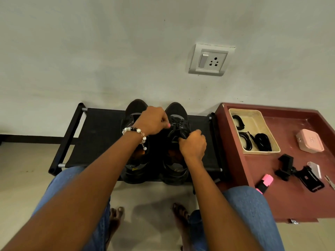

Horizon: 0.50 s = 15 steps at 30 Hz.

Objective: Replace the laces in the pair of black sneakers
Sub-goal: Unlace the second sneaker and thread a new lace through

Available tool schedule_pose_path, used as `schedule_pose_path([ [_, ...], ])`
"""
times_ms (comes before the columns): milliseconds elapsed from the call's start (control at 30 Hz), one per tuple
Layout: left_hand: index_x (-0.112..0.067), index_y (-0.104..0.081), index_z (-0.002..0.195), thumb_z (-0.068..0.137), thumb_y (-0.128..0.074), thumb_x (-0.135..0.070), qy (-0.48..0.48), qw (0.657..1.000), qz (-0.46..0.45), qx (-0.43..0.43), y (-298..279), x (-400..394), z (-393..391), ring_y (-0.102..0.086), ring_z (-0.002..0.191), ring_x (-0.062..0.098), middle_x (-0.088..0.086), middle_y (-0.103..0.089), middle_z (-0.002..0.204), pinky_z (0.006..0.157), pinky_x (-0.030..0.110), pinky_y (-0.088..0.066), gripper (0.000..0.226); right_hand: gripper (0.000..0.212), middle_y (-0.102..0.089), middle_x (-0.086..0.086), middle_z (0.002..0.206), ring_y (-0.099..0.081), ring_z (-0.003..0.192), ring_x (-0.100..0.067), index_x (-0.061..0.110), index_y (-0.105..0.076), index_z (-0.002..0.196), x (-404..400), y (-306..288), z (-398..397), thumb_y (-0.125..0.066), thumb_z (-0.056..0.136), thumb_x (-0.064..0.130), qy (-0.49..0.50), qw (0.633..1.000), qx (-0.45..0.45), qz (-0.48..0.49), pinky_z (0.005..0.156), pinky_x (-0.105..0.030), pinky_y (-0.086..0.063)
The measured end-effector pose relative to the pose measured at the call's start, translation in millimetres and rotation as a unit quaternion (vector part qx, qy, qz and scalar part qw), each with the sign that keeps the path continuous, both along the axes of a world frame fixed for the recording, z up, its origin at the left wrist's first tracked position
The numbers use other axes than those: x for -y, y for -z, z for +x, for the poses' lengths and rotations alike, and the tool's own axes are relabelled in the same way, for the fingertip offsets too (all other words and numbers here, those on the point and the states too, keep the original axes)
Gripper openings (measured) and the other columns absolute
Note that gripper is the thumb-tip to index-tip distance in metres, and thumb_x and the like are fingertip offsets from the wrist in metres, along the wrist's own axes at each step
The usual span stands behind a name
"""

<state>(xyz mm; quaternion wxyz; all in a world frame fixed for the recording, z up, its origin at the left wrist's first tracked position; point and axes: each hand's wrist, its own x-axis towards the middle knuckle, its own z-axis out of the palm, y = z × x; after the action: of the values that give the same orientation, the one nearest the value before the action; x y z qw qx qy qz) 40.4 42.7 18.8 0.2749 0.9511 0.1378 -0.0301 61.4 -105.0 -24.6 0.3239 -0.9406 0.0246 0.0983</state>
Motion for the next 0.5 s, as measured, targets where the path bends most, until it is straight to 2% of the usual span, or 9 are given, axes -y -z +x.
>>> schedule_pose_path([
  [100, -0.013, -0.077, 0.087, 0.085, -0.072, -0.023, 0.003, 0.998, 0.020, -0.054, 7.9, 3.9, 2.0, -0.067, 0.083, 0.020, 0.006, -0.073, 0.089, 0.082, 0.035, -0.056, 0.012, 0.050, -0.051, -0.021, 0.125, -0.050, 0.117, -0.037, -0.002, -0.050, 0.121, 0.0, 1.8, 1.6, -0.070, 0.085, 0.027, 0.004, 1.000, -0.012, 0.006, 0.091, -0.047, -0.048],
  [167, -0.010, -0.076, 0.082, 0.086, -0.071, -0.024, -0.018, 0.998, -0.022, -0.050, 8.7, 4.8, 2.8, -0.067, 0.083, 0.020, 0.005, -0.072, 0.088, 0.078, 0.032, -0.055, 0.015, 0.049, -0.051, -0.021, 0.125, -0.050, 0.117, -0.037, -0.002, -0.051, 0.121, -0.1, 2.8, 2.6, -0.070, 0.085, 0.027, 0.005, 1.000, -0.014, 0.006, 0.091, -0.047, -0.048],
  [267, -0.006, -0.074, 0.080, 0.087, -0.069, -0.022, -0.115, 0.976, -0.185, -0.014, 2.0, 4.1, 2.7, -0.061, 0.075, 0.014, 0.003, -0.068, 0.082, 0.063, 0.019, -0.045, 0.018, 0.048, -0.050, -0.021, 0.126, -0.049, 0.117, -0.037, -0.001, -0.050, 0.122, 0.0, 3.3, 3.3, -0.069, 0.085, 0.024, 0.010, 1.000, -0.024, 0.016, 0.092, -0.046, -0.047],
  [333, -0.010, -0.070, 0.071, 0.088, -0.067, -0.019, -0.169, 0.941, -0.292, 0.021, -5.2, 4.3, 1.7, -0.057, 0.070, 0.014, 0.001, -0.064, 0.074, 0.057, 0.022, -0.040, 0.019, 0.049, -0.051, -0.022, 0.126, -0.049, 0.117, -0.038, -0.002, -0.048, 0.122, 0.1, 3.7, 3.5, -0.068, 0.085, 0.021, 0.013, 0.999, -0.030, 0.025, 0.092, -0.046, -0.048],
  [400, -0.015, -0.064, 0.071, 0.094, -0.058, -0.017, -0.196, 0.889, -0.406, 0.075, -13.8, 5.3, 1.5, -0.061, 0.075, 0.019, 0.001, -0.066, 0.076, 0.052, 0.024, -0.035, 0.024, 0.050, -0.051, -0.022, 0.126, -0.049, 0.118, -0.038, -0.002, -0.046, 0.124, 0.0, 4.4, 3.6, -0.068, 0.084, 0.019, 0.016, 0.999, -0.040, 0.032, 0.093, -0.047, -0.048],
  [433, -0.016, -0.061, 0.075, 0.098, -0.051, -0.018, -0.202, 0.845, -0.482, 0.111, -19.1, 4.8, 1.6, -0.065, 0.078, 0.020, 0.001, -0.069, 0.080, 0.052, 0.024, -0.035, 0.024, 0.051, -0.051, -0.022, 0.126, -0.049, 0.118, -0.038, -0.002, -0.045, 0.125, 0.1, 4.4, 3.5, -0.068, 0.084, 0.019, 0.018, 0.998, -0.046, 0.036, 0.094, -0.048, -0.048],
  [500, -0.016, -0.054, 0.081, 0.102, -0.042, -0.023, -0.190, 0.721, -0.640, 0.183, -32.1, 1.2, 1.0, -0.068, 0.075, 0.019, 0.000, -0.070, 0.077, 0.052, 0.024, -0.039, 0.025, 0.053, -0.050, -0.022, 0.127, -0.050, 0.118, -0.039, -0.001, -0.044, 0.126, 0.0, 4.5, 3.4, -0.068, 0.083, 0.020, 0.023, 0.997, -0.058, 0.042, 0.095, -0.050, -0.048],
])
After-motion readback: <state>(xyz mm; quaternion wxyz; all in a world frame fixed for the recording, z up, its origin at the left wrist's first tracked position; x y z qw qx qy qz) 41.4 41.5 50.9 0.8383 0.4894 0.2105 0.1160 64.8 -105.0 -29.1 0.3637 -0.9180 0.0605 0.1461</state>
